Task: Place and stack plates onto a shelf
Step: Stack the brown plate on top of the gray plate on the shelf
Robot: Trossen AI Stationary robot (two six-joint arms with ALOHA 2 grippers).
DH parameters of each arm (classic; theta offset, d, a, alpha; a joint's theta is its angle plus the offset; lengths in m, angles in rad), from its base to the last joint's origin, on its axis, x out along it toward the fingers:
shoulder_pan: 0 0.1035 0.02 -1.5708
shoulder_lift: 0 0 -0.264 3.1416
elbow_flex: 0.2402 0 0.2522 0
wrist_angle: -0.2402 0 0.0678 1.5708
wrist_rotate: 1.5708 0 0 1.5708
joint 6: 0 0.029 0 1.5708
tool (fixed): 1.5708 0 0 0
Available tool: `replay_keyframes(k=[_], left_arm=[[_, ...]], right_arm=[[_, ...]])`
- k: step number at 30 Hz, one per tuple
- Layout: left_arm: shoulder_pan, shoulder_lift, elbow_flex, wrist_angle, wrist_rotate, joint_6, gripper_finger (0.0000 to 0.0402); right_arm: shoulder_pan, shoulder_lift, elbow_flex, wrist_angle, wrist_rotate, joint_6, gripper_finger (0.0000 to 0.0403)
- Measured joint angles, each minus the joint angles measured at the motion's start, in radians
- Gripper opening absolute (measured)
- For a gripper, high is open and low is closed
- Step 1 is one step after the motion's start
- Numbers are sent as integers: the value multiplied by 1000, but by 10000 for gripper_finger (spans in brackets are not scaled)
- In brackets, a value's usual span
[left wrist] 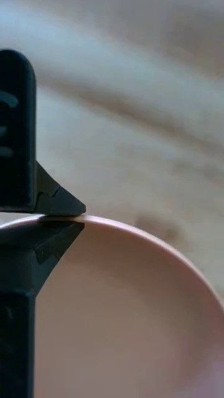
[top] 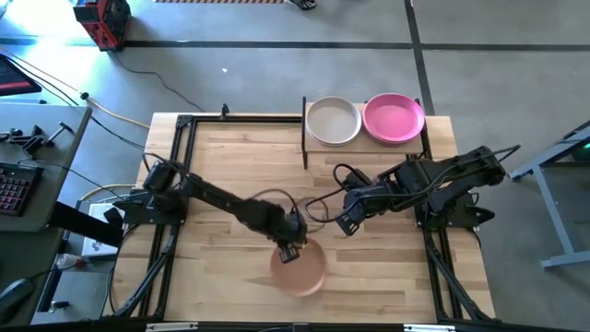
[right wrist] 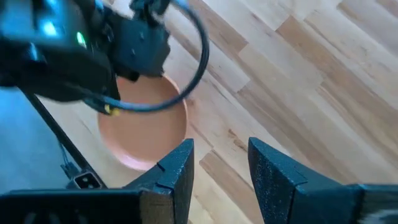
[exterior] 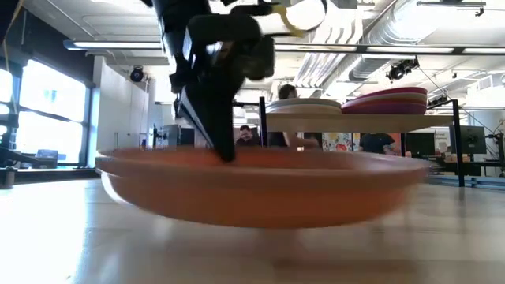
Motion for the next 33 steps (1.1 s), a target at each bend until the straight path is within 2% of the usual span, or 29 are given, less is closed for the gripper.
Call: replay_keyframes(k=[10, 19, 27, 33], left_arm=[[163, -203, 0, -144, -130, 128, 1], [323, -376, 0, -152, -224, 242, 1], [420, -455, 1, -112, -306, 340, 1], [474, -461, 0, -68, -319, 362, 1]], right_arm=[[-54, 0, 0, -12, 90, -58, 129], [-197, 0, 0, 10, 113, -182, 129], [-350, 0, 0, 102, 113, -299, 129], [-434, 0, 0, 213, 59, -409, 129]])
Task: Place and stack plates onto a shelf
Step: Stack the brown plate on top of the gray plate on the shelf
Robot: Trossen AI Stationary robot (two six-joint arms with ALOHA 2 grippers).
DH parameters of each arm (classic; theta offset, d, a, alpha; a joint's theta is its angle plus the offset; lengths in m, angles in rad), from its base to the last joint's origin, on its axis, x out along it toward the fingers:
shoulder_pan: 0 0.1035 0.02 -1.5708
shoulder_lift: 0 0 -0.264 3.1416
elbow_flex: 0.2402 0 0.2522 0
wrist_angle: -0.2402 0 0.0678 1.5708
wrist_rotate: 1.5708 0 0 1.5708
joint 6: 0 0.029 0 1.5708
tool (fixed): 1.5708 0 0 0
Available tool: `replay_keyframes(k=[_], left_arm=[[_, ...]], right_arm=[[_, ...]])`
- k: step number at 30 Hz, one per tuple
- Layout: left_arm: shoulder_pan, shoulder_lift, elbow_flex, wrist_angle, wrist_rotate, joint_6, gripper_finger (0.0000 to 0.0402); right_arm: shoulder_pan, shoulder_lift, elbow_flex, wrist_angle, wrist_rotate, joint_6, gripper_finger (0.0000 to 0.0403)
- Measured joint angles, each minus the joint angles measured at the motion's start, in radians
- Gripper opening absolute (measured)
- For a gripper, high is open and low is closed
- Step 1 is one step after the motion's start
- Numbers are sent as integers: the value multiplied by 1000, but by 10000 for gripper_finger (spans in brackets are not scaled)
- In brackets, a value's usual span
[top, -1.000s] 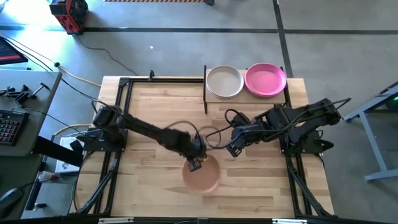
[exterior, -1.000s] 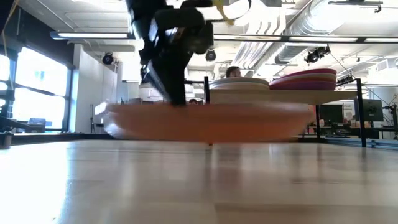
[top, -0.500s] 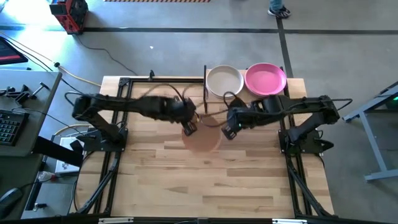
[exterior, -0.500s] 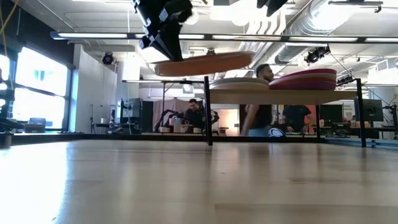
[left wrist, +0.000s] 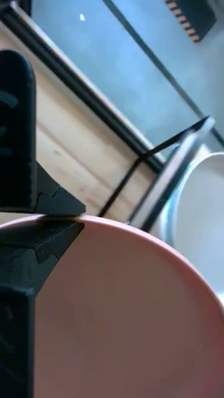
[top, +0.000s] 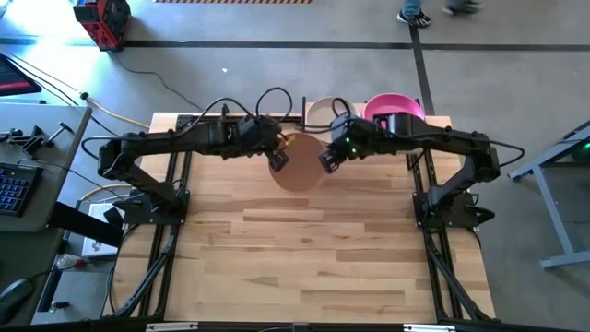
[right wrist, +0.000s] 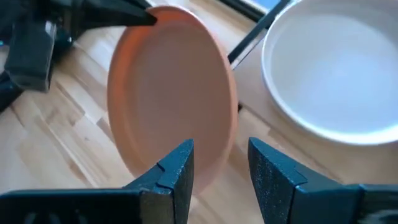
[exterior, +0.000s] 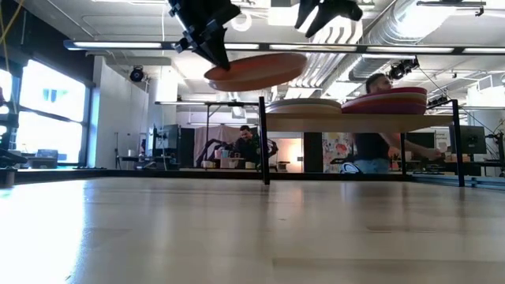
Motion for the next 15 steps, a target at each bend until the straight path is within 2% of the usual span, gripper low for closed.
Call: replay_keyframes(k=[15], left_arm=[[27, 0, 0, 203, 5, 130, 1]], right_arm=[[-114, 0, 0, 19, -4, -96, 129]])
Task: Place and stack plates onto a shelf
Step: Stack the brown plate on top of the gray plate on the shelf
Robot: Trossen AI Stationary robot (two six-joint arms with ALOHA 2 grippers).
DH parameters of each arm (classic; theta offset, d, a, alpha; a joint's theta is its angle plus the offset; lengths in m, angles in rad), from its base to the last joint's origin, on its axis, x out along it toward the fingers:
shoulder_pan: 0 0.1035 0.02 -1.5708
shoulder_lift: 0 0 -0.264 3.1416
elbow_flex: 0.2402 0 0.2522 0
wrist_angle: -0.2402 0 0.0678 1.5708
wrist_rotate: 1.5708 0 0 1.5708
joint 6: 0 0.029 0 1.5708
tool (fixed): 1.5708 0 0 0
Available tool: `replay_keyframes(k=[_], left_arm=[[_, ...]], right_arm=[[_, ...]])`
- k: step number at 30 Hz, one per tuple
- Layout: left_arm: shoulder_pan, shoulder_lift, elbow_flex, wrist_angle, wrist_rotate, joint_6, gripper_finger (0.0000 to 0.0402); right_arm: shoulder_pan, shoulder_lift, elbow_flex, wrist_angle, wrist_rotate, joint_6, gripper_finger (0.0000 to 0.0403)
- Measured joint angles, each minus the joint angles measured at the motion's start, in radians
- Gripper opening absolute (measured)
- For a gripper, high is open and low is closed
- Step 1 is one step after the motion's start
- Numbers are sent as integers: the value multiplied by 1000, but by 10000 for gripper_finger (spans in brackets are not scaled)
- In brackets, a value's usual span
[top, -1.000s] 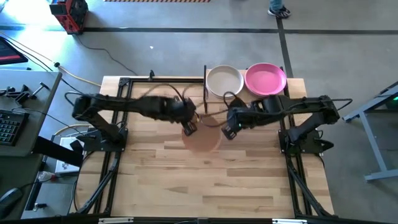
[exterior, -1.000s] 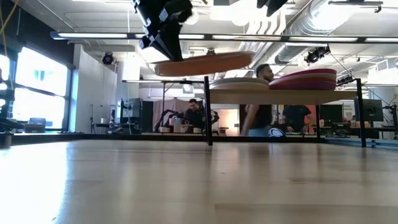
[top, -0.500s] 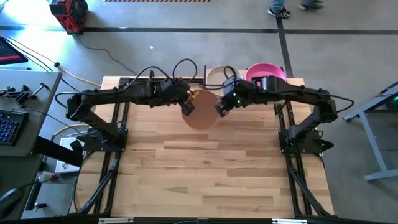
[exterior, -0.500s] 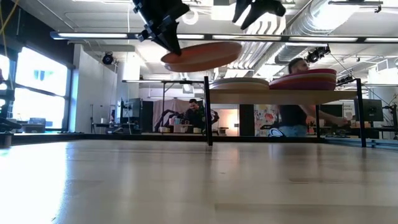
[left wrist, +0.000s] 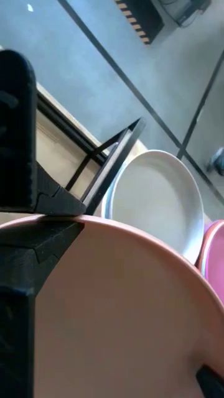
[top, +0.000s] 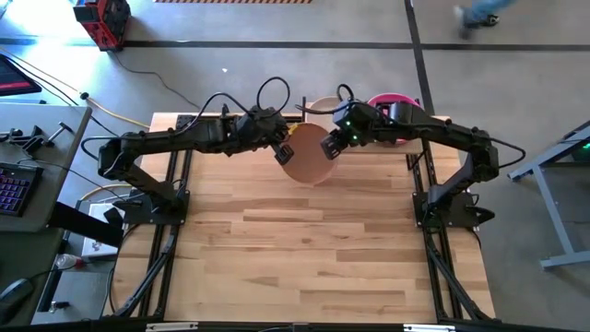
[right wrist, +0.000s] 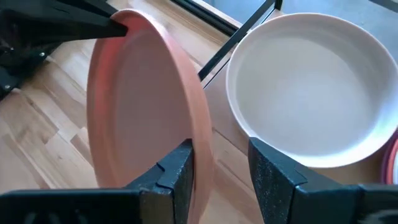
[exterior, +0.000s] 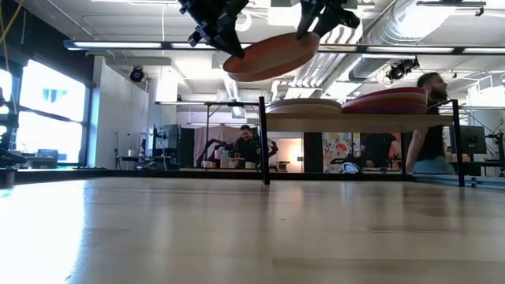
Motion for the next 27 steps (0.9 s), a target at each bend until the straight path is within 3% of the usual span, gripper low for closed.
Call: replay_keyframes(k=[5, 12, 19, 27], left_arm=[[8, 0, 0, 31, 0, 20, 1], [32, 0, 0, 51, 8, 53, 3], [58, 0, 0, 46, 78, 53, 28], [117, 0, 0, 66, 295, -18, 76]], right_arm=[[-19, 0, 0, 0, -22, -3, 112], [-33, 0, 0, 6, -29, -61, 10], [-60, 0, 0, 17, -33, -63, 4], [-108, 0, 0, 16, -75, -81, 1]])
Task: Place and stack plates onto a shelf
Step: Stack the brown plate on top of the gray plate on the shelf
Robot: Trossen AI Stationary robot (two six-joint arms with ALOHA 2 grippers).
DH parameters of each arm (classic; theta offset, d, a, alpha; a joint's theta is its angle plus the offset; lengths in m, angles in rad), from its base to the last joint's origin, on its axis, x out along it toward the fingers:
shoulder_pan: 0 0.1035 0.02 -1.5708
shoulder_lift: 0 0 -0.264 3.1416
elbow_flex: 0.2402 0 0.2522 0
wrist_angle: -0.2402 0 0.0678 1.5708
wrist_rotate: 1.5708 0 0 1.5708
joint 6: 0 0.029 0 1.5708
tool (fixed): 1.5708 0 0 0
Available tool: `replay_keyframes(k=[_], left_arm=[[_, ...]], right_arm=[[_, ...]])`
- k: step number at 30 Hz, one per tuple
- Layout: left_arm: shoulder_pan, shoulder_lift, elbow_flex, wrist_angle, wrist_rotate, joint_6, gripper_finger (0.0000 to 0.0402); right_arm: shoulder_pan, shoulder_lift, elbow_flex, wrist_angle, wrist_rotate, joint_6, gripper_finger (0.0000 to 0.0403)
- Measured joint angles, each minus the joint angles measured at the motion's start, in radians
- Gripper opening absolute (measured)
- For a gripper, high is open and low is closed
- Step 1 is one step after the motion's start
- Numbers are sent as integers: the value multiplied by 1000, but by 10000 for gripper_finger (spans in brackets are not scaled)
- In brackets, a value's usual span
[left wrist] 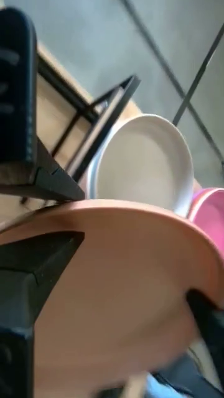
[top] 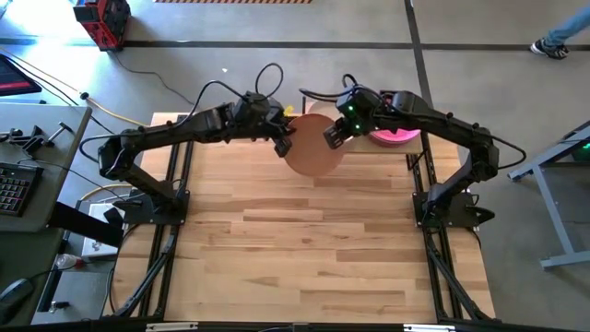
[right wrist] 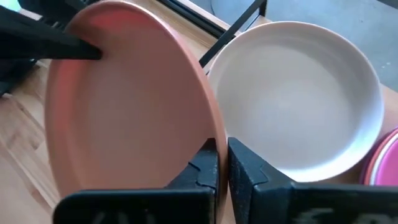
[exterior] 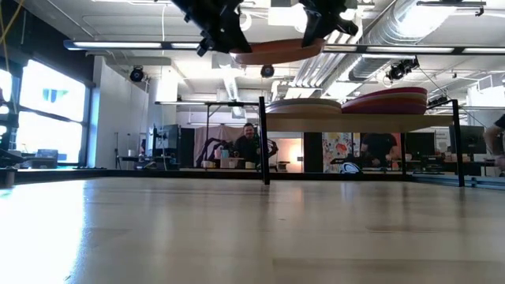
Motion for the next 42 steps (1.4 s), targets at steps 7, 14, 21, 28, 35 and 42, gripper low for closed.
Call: replay_keyframes(k=[7, 14, 21, 28, 35, 42], left_arm=[[58, -7, 0, 106, 58, -67, 120], [99, -45, 0, 137, 59, -62, 128], [103, -93, 0, 136, 58, -62, 125], [102, -105, 0, 123, 58, -61, 125], [102, -105, 0, 60, 57, -62, 125], [102, -105, 0, 42, 56, -62, 125]], right_arm=[[-51, -1, 0, -17, -7, -55, 0], [-155, -1, 0, -43, -9, -161, 0], [-352, -1, 0, -23, -146, -265, 0], [-543, 36, -13, 13, -383, -313, 0], [-604, 68, -113, 88, -499, -295, 0], [-608, 67, -131, 88, -535, -288, 0]])
